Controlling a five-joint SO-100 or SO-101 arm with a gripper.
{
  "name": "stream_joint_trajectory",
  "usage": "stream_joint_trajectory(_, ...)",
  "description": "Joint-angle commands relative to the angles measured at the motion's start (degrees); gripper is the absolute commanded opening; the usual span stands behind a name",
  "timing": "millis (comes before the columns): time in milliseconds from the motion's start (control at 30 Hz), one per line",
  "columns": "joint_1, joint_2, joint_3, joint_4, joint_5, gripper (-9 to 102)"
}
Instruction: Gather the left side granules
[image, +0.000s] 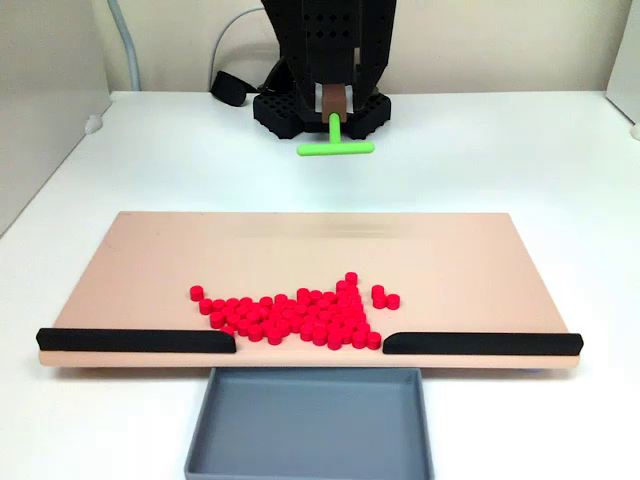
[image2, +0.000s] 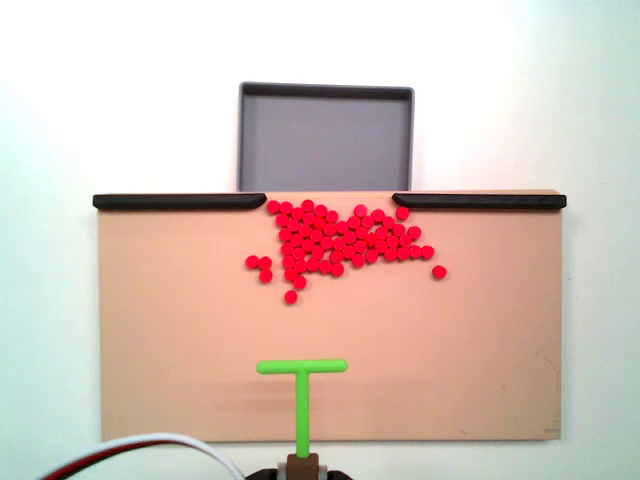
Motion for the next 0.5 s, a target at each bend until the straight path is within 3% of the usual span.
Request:
stream_joint_trajectory(0,0.79,-0.53,-1.41,-0.35,0.62,0)
stream_joint_trajectory(467,-1.76,0.26,-1.32,-0.26,11.43,0)
